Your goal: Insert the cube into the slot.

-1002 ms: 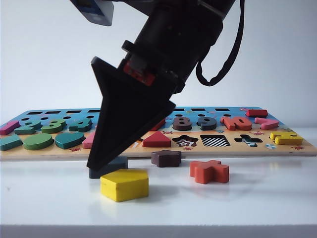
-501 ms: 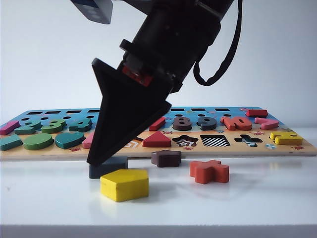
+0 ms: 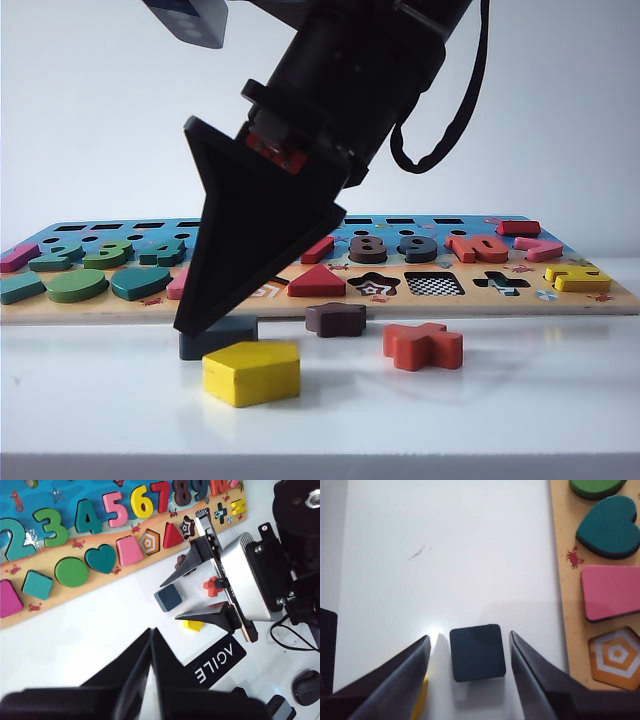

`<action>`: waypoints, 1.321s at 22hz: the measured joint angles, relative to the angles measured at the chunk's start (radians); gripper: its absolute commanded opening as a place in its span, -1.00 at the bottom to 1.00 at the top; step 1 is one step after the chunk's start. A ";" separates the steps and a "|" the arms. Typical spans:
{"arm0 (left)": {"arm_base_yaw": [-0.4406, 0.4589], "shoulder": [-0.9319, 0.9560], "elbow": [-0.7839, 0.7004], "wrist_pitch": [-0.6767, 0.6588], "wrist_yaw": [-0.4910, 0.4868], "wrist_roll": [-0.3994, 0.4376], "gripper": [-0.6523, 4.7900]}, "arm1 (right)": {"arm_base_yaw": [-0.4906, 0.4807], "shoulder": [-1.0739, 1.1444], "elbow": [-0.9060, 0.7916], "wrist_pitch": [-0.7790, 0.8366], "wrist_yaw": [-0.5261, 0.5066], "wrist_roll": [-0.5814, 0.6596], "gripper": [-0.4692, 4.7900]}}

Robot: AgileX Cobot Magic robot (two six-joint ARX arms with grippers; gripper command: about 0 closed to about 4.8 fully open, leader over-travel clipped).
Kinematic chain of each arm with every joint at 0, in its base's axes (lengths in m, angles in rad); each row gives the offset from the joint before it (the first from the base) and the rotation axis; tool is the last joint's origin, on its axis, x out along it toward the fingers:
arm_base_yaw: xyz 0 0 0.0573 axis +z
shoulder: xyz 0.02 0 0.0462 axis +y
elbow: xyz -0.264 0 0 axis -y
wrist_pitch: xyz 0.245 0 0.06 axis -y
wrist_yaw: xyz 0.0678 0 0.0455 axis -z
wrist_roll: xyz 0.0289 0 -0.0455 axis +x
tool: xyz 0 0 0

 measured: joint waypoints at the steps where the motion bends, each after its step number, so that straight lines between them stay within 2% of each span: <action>1: 0.000 0.000 0.000 0.000 0.000 0.000 -0.70 | 0.000 0.000 0.000 0.000 0.000 0.000 0.34; 8: 0.000 0.000 0.000 0.018 0.000 0.000 -0.70 | 0.000 0.021 0.000 0.005 0.000 0.000 0.33; 16: 0.000 0.000 0.000 0.048 0.000 0.000 -0.70 | 0.000 0.028 0.000 0.005 0.000 0.000 0.10; 24: 0.000 0.000 0.000 0.048 0.000 0.000 -0.70 | 0.000 0.028 0.000 0.005 0.017 0.000 0.08; 27: 0.000 0.000 0.000 0.048 0.000 0.000 -0.70 | 0.000 0.028 0.000 0.005 0.028 -0.005 -0.01; 29: 0.000 0.000 0.000 0.047 0.000 0.000 -0.70 | 0.000 0.028 0.000 0.005 0.028 -0.005 -0.15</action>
